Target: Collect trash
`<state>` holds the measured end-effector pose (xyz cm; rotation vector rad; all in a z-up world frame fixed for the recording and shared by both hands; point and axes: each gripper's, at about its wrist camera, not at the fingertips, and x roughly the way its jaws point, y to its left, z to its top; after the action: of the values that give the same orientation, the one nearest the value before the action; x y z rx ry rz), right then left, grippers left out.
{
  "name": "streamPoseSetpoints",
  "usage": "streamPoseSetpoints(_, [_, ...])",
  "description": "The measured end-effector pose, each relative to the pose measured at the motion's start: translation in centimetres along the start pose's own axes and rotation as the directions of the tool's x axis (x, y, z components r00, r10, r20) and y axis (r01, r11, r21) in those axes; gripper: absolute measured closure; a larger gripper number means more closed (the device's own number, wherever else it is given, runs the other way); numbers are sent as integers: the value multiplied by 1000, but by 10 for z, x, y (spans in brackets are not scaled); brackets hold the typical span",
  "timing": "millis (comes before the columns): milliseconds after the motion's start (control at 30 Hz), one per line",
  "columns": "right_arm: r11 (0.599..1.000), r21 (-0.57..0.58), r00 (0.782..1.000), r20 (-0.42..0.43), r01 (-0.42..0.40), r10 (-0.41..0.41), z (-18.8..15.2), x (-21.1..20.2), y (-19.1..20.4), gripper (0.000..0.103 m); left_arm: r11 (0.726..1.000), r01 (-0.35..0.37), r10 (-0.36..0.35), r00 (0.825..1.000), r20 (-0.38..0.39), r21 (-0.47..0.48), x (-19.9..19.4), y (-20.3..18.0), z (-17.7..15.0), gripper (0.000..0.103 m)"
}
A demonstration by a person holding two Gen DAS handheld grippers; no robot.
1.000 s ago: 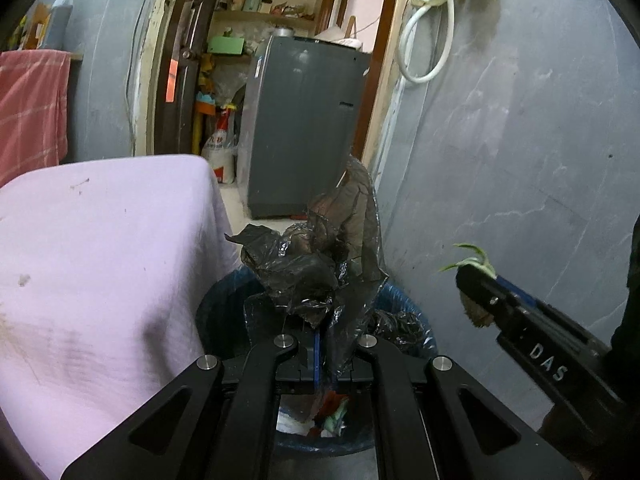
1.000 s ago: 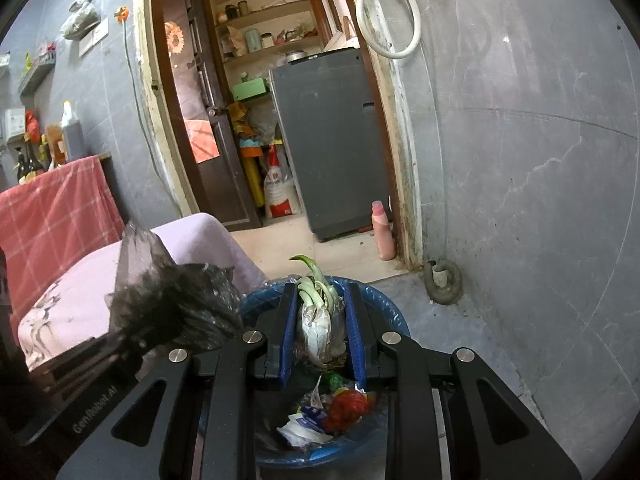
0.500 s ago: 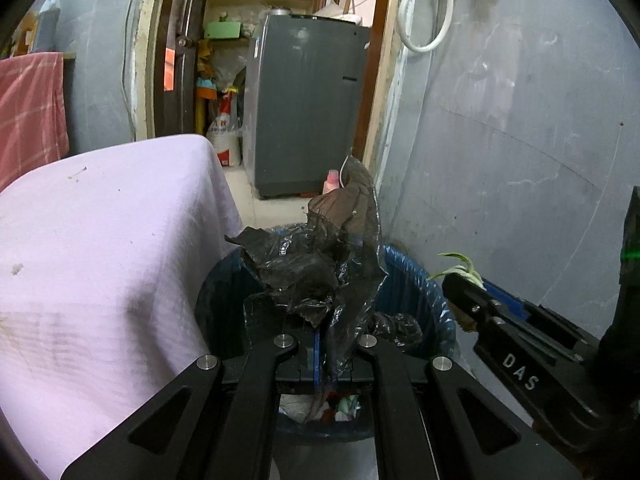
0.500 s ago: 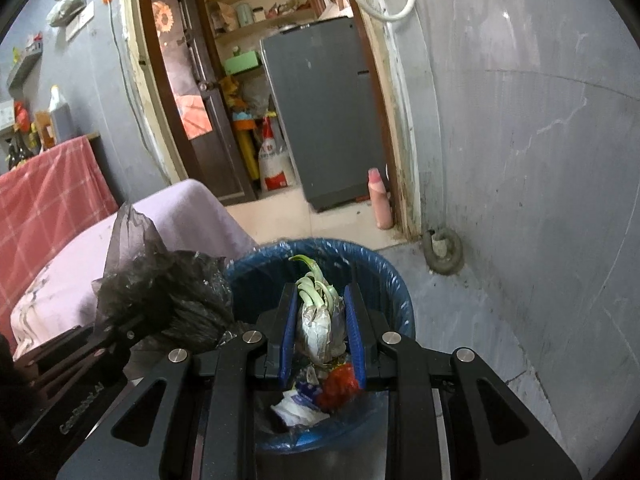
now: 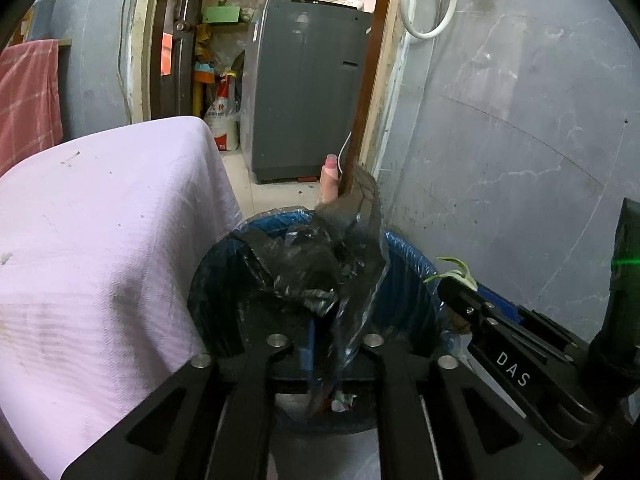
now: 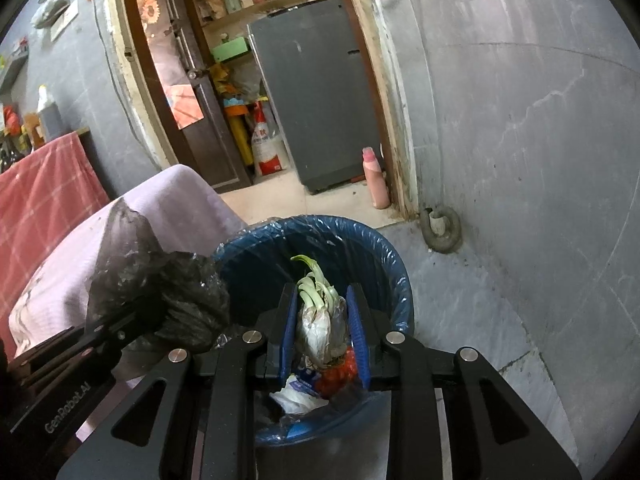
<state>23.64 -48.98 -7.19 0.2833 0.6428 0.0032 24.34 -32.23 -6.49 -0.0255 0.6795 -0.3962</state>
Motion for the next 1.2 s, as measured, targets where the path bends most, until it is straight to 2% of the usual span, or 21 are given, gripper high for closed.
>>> streamPoseSetpoints(67, [1000,5,1000,-9,1,-1,0,2,-1,78,1000,7,-7,1000,4,-11,-1,2,0,81])
streamPoseSetpoints(133, [1000,9,1000,-9,-3,3,0,1,-2,77,1000,13,-12,1000,12,-20,-3,3,0,77])
streamPoseSetpoints(200, [1000,14,1000,-5,-4,4,2,-1,-3,71,999,22,-22,1000,20,-28,-6,5,0,76])
streamPoseSetpoints(333, [1000,18,1000,17,0,0,6,-8,-3,70,997,63,-60,996,61,-49,-17,9,3,68])
streamPoseSetpoints(500, [1000,-13,996,89,17,-16,17,-29,7,66,995,72,-64,991,120,-67,-38,16,12,61])
streamPoseSetpoints(600, [1000,-21,990,143,22,-19,20,-47,13,50,993,67,-51,987,151,-99,-55,26,21,57])
streamPoseSetpoints(633, [999,-24,987,162,24,-20,21,-53,16,46,992,63,-45,985,166,-106,-62,29,24,51])
streamPoseSetpoints(733, [999,-32,978,207,22,-15,23,-74,25,45,992,53,-26,976,217,-117,-86,41,32,45])
streamPoseSetpoints(800, [998,-52,971,241,20,-7,26,-89,34,41,993,43,-15,972,233,-113,-98,47,35,43])
streamPoseSetpoints(900, [997,-74,958,285,11,11,29,-110,47,30,994,23,7,966,260,-111,-120,59,38,31])
streamPoseSetpoints(1000, [996,-90,953,302,-3,30,32,-123,60,22,994,12,20,961,276,-112,-137,68,38,25])
streamPoseSetpoints(1100, [996,-88,950,310,-15,41,28,-133,70,14,994,-5,35,959,282,-107,-154,77,35,12])
streamPoseSetpoints(1167, [995,-95,949,311,-18,47,26,-138,79,1,995,-21,51,954,296,-101,-166,83,32,6])
streamPoseSetpoints(1200, [995,-99,949,312,-23,53,25,-140,82,0,994,-28,57,952,299,-101,-169,86,31,5])
